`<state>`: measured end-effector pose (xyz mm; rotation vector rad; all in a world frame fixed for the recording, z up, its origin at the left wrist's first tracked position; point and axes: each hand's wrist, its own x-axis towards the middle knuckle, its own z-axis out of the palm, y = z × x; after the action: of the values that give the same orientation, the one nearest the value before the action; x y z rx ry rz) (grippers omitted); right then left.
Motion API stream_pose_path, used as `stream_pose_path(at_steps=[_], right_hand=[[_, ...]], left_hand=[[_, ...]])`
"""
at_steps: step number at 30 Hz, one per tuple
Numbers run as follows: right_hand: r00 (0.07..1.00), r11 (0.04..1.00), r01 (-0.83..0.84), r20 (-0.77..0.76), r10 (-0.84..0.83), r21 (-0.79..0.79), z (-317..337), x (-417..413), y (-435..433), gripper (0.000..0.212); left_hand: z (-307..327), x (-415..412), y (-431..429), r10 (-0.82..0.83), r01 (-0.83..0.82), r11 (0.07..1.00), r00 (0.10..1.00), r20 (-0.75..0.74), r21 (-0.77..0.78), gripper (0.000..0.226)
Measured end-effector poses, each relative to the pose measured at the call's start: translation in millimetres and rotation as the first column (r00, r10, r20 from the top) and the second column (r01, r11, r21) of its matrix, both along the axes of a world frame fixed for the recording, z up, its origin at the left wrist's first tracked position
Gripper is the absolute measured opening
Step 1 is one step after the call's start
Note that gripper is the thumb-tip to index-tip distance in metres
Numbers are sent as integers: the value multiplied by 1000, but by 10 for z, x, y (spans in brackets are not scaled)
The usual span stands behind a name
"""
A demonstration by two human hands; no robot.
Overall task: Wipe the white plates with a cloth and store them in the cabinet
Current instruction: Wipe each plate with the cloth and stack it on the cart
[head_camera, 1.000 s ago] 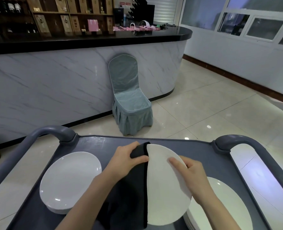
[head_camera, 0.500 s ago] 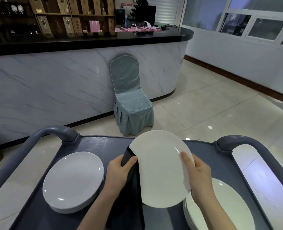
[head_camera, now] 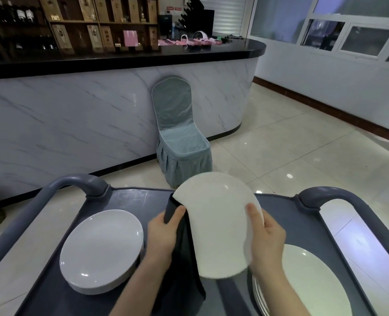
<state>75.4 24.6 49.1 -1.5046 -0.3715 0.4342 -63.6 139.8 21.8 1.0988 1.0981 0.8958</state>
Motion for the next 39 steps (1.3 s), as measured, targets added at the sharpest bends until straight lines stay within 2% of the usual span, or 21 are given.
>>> stream_pose_path(at_steps=[2, 3, 6, 8, 10, 12, 13, 15, 17, 19, 21, 23, 25, 27, 29, 31, 33, 35, 37, 39], right_hand=[[980, 987, 145, -145, -134, 68, -81, -180, 44, 28], [980, 989, 130, -158, -117, 73, -108, -231, 50, 26], [995, 998, -56, -78, 55, -11, -144, -107, 3, 10], [983, 980, -181, 3, 182, -80, -86, 114, -29, 5], [931, 929, -333, 101, 352, -162, 24, 300, -17, 6], [810, 821, -461, 216, 545, -338, 139, 390, 31, 3], [747, 763, -490, 247, 617, -421, 165, 390, 59, 10], [664, 703, -504, 295, 687, -502, 159, 353, 113, 29], [633, 729, -460, 389, 669, -506, 125, 299, 141, 42], [680, 800, -395, 441, 586, -452, 71, 281, 127, 46], [799, 878, -315, 398, 450, -362, 15, 283, 93, 47], [938, 949, -212, 223, 265, -234, -50, 257, 50, 46], [985, 975, -152, 60, 163, -160, -104, 220, 7, 48], [980, 970, -173, 67, 186, -173, -141, 226, -50, 49], [945, 942, -252, 154, 289, -222, -123, 258, -87, 51], [862, 879, -358, 249, 441, -316, -76, 249, -63, 51], [743, 794, -453, 320, 587, -405, -28, 159, -2, 50], [700, 772, -481, 349, 623, -415, -20, 115, 31, 50], [753, 821, -425, 354, 554, -380, -5, 155, 29, 49], [882, 916, -291, 293, 368, -276, -41, 166, 10, 52]], left_hand=[[-74, 81, -153, 123, -119, 987, 992, 37, -110, 17], [-94, 86, -185, 148, -142, 981, 988, 37, -133, 17], [-105, -12, -69, 137, -134, 986, 990, 22, -103, 22], [-73, -96, 43, 89, -88, 996, 996, -26, 10, 25], [-17, -125, 129, -2, 20, 988, 993, -114, 156, 25], [37, -110, 204, -137, 187, 948, 970, -201, 256, 26], [60, -95, 236, -210, 280, 918, 944, -255, 282, 27], [87, -51, 264, -338, 459, 835, 863, -377, 303, 31], [79, -25, 253, -399, 546, 782, 808, -432, 299, 30], [66, -39, 225, -373, 502, 813, 839, -397, 297, 25], [28, -72, 188, -273, 360, 894, 910, -311, 267, 23], [-20, -91, 105, -139, 171, 969, 974, -181, 176, 24], [-49, -96, 5, -52, 59, 996, 994, -95, 65, 27], [-49, -119, 2, -77, 96, 989, 983, -167, 110, 34], [2, -139, 84, -189, 254, 942, 942, -278, 219, 33], [88, -119, 187, -351, 462, 850, 854, -383, 252, 27], [133, -55, 229, -484, 644, 724, 730, -484, 248, 28], [134, -12, 221, -518, 708, 662, 670, -532, 247, 32], [113, -31, 229, -449, 617, 741, 749, -487, 265, 31], [76, -80, 217, -280, 388, 884, 887, -368, 262, 27]])
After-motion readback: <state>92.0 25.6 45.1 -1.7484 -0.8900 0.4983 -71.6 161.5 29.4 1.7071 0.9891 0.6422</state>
